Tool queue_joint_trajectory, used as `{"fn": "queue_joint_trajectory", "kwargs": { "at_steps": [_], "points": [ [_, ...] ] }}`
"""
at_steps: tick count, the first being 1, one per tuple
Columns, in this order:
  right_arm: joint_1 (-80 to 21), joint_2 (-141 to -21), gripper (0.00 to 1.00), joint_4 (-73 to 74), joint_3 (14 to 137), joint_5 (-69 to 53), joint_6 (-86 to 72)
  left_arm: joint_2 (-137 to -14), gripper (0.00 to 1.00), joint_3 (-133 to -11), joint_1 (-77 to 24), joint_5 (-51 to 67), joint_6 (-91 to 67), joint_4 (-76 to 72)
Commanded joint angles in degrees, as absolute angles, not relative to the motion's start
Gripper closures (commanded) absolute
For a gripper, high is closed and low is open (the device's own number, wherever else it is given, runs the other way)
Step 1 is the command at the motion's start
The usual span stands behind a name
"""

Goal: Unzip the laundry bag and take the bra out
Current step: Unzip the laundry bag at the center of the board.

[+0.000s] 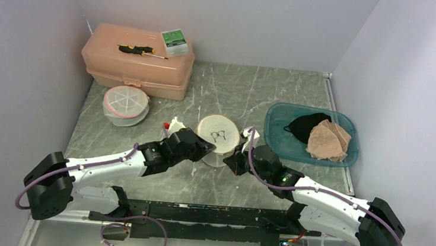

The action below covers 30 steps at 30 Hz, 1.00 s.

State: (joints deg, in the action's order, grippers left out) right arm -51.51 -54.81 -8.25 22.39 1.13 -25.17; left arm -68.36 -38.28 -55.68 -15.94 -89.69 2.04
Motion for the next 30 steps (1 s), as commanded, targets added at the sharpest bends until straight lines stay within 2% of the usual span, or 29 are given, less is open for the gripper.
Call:
{"fn": "queue_joint_trajectory", "kwargs": {
  "at_steps": [1,8,25,30],
  "points": [
    [-51.60,-53.46,0.99,-9.19,24.74,2.74,-23.94,-67.90,0.97,-40.44,-55.58,-16.81,-88.95,3.19],
    [-51.61,-51.01,1.00,-7.37,23.08,4.00,-23.99,-66.96,0.97,-39.57,-55.58,-17.09,-88.58,3.61],
    [-50.99,-51.56,1.00,-0.27,23.09,19.51,-28.98,-66.98,0.97,-41.04,-55.56,-13.39,-81.56,6.06],
    [-51.04,-49.17,1.00,-0.62,23.47,17.83,-25.56,-66.38,0.97,-41.77,-55.13,-12.63,-75.50,7.20]
  ]
}}
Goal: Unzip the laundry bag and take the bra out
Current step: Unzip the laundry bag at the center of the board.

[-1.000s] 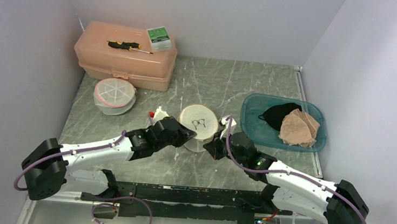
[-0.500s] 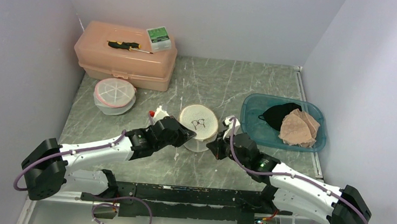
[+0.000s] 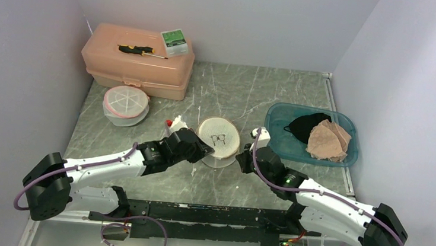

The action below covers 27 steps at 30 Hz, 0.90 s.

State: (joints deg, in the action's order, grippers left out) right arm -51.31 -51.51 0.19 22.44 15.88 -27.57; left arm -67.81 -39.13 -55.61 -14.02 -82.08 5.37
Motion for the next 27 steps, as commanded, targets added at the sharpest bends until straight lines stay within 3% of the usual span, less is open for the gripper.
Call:
{"fn": "queue_joint_trajectory", "kwargs": {
  "at_steps": [1,8,15,18,21,25,26,27],
  "points": [
    [-51.15,-48.42,1.00,-0.62,23.63,16.96,-24.49,-66.08,0.97,-42.28,-54.63,-12.19,-73.36,7.58],
    [-54.17,-45.55,1.00,3.33,27.22,15.08,-20.01,-67.17,0.97,-48.40,-46.25,1.38,-56.75,7.68],
    [-61.31,-47.43,1.00,3.98,30.35,19.84,-21.07,-71.07,0.97,-51.14,-36.41,20.06,-48.96,-2.52],
    [-62.74,-49.87,1.00,1.82,30.74,21.24,-22.38,-75.24,0.91,-55.03,-34.24,24.31,-45.10,-1.79],
    [-63.31,-52.32,1.00,-1.99,29.22,22.24,-24.51,-78.17,0.77,-51.75,-32.51,24.69,-46.64,-6.12],
    [-63.46,-54.20,1.00,-4.96,26.41,23.25,-27.21,-78.04,0.37,-38.95,-30.56,24.53,-57.42,-23.50],
    [-63.49,-54.23,1.00,-5.26,25.86,23.45,-27.68,-77.09,0.19,-36.81,-30.51,23.37,-59.24,-25.56],
    [-63.52,-54.02,1.00,-5.49,25.42,23.77,-27.88,-75.13,0.09,-34.96,-30.50,22.05,-60.91,-26.17]
  ]
}}
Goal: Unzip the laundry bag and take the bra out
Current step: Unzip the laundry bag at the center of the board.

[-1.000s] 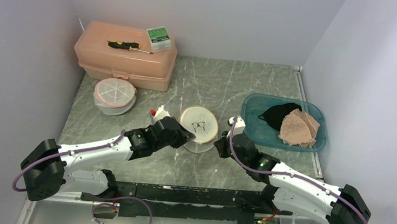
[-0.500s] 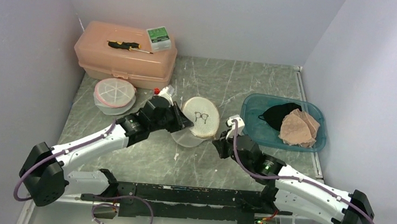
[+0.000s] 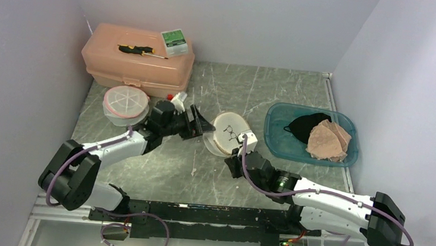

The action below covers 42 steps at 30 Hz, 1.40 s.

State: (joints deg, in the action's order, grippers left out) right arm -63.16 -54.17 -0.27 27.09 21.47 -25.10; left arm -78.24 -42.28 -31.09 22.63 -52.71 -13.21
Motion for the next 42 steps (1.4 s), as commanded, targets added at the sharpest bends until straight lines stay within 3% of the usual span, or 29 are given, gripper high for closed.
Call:
{"fn": "queue_joint_trajectory", "kwargs": {
  "at_steps": [1,8,11,14,20,27,37,42],
  "points": [
    [-63.46,-53.74,1.00,-5.54,25.06,24.12,-28.15,-73.87,0.06,-33.43,-30.50,20.04,-62.64,-25.64],
    [-63.50,-53.57,1.00,-5.10,24.75,24.95,-28.16,-55.34,0.06,-29.64,-37.75,1.61,-71.81,-8.74],
    [-63.42,-54.10,1.00,-5.82,24.54,25.26,-28.23,-54.45,0.08,-32.93,-46.97,-7.75,-74.92,-1.54],
    [-63.52,-54.79,1.00,-6.90,24.50,25.58,-28.68,-58.33,0.13,-32.96,-52.07,-12.16,-78.95,-4.14],
    [-63.48,-55.34,1.00,-6.70,25.31,25.14,-28.55,-66.61,0.26,-31.78,-52.93,-10.75,-84.35,-14.15],
    [-63.53,-54.79,1.00,-6.48,24.83,24.32,-28.54,-70.70,0.32,-35.63,-52.98,-12.25,-83.70,-12.00],
    [-63.53,-54.81,1.00,-7.04,24.19,22.85,-28.46,-75.63,0.50,-37.56,-52.90,-12.00,-82.27,-13.51],
    [-63.52,-53.96,1.00,-6.48,23.96,23.09,-28.42,-77.29,0.66,-38.00,-52.82,-12.01,-81.49,-14.52]
  ]
}}
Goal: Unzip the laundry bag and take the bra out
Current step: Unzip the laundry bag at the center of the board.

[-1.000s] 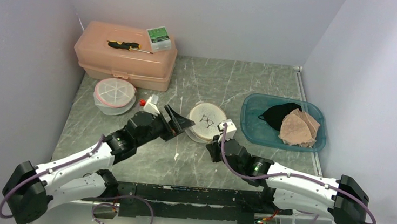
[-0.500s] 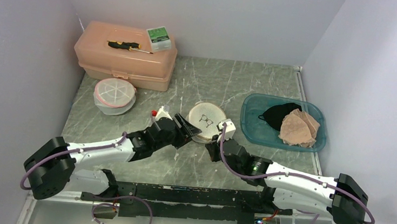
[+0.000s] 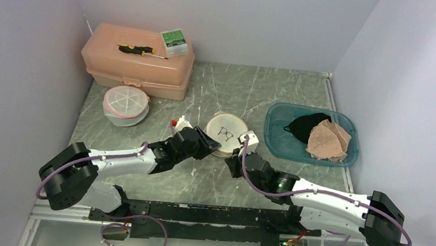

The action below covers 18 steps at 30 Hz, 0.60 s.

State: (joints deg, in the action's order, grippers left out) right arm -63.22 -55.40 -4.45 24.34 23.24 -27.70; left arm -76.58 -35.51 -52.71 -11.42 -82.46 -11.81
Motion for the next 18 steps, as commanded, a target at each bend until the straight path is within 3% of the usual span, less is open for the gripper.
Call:
{"fn": "queue_joint_trajectory", "kwargs": {
  "at_steps": [1,7,18],
  "points": [
    [-63.51,-53.73,1.00,-6.08,23.80,23.31,-28.50,-77.20,0.70,-38.12,-52.65,-12.26,-81.17,-14.13],
    [-63.21,-51.43,1.00,-3.72,22.24,25.65,-29.10,-74.38,0.97,-37.77,-50.70,-11.14,-78.40,-12.21],
    [-54.17,-50.17,1.00,-2.11,21.03,23.42,-31.87,-72.48,0.97,-37.45,-44.42,-0.76,-73.33,-8.72]
  ]
}}
